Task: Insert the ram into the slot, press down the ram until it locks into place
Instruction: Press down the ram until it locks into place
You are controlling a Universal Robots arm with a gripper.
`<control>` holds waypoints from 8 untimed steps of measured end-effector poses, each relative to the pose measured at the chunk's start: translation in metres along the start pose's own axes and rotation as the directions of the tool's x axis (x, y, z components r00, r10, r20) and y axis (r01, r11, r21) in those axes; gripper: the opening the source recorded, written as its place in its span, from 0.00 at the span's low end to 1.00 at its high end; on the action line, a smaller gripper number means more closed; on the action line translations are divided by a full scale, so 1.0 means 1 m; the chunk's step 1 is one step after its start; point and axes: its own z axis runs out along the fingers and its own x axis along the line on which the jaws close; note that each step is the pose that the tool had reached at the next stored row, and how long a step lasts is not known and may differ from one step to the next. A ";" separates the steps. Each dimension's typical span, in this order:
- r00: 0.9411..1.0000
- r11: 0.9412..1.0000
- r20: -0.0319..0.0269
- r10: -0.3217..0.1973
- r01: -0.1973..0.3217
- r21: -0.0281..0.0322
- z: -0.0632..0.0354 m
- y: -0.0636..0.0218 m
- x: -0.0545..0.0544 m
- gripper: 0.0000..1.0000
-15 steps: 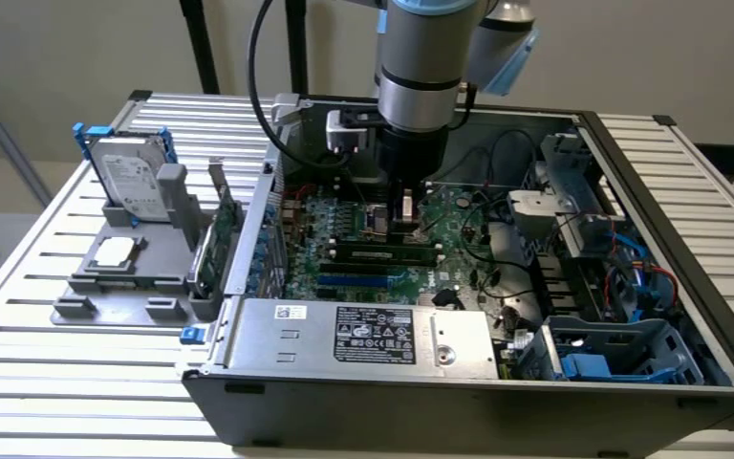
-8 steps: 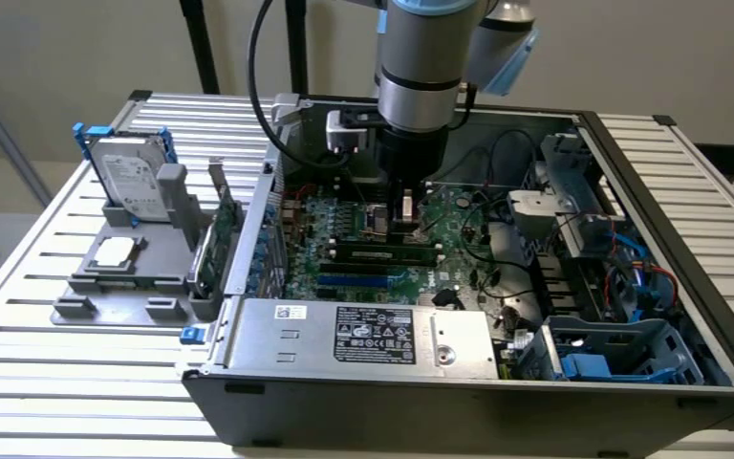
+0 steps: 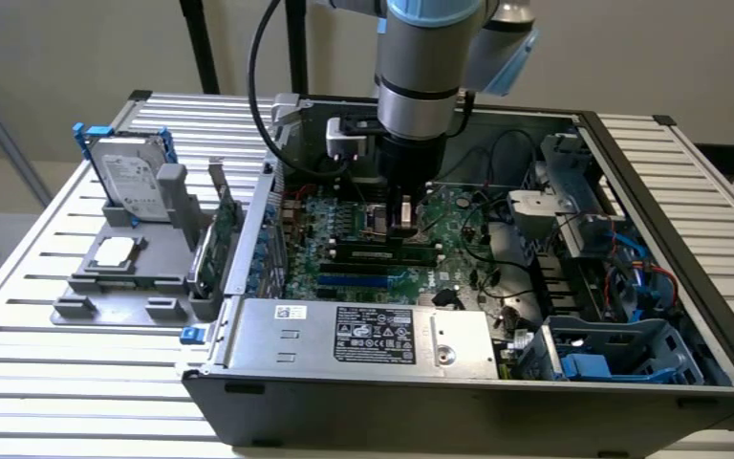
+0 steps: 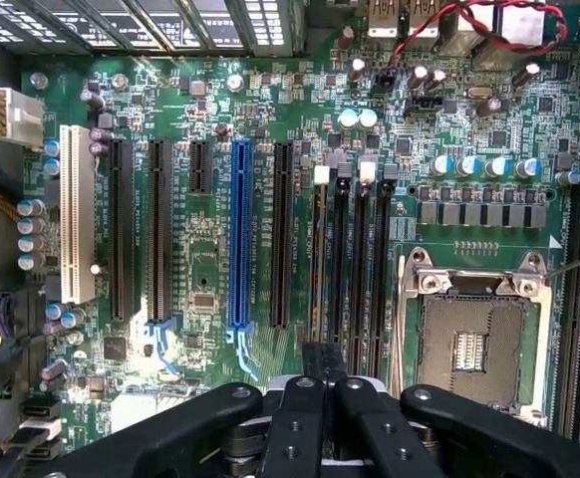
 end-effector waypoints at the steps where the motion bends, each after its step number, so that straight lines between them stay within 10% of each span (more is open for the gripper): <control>1: 1.000 1.000 0.000 0.000 0.000 0.000 0.0011 0.0000 0.000 0.11; 8: 1.000 1.000 -0.001 0.000 0.000 -0.001 0.0087 0.0000 0.000 0.11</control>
